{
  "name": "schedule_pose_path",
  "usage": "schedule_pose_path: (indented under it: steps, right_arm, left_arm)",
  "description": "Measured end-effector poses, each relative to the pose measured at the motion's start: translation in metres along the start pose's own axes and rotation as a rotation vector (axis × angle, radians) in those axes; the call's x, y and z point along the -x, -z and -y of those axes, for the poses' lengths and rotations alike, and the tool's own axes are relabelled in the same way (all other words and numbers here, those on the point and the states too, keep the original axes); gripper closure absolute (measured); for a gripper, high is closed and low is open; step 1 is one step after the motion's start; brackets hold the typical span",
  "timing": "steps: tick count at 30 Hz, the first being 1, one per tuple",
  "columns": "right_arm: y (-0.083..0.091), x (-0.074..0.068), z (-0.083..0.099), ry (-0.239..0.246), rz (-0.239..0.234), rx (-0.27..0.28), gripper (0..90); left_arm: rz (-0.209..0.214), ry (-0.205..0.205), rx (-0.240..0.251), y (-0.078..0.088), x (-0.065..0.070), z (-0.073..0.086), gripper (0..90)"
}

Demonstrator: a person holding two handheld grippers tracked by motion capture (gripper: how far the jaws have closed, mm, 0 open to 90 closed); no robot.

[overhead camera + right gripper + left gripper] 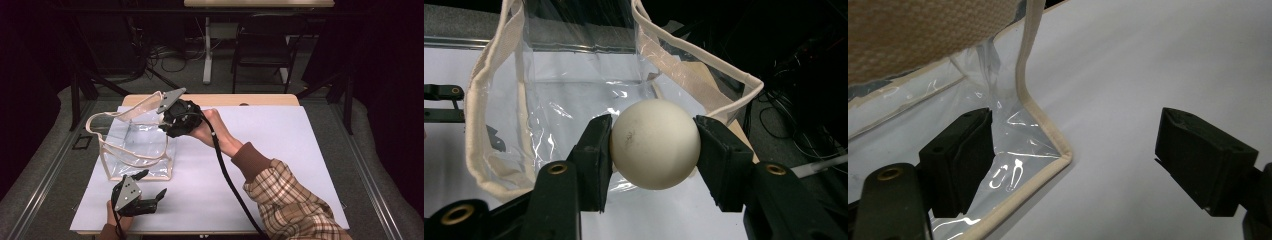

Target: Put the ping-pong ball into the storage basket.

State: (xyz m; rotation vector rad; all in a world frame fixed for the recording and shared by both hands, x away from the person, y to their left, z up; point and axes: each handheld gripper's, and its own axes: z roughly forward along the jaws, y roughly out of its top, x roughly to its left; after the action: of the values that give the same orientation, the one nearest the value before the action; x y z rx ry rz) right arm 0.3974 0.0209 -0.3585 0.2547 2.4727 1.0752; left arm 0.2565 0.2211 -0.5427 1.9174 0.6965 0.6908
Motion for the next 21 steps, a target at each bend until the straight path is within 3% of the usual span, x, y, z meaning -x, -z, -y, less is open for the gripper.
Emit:
schedule_pose_path:
  steps: [21]
  right_arm:
    - [-0.011, -0.002, -0.013, 0.018, -0.006, -0.024, 51.0]
  left_arm:
    - [0.001, -0.002, -0.002, 0.000, 0.000, 0.000, 16.1]
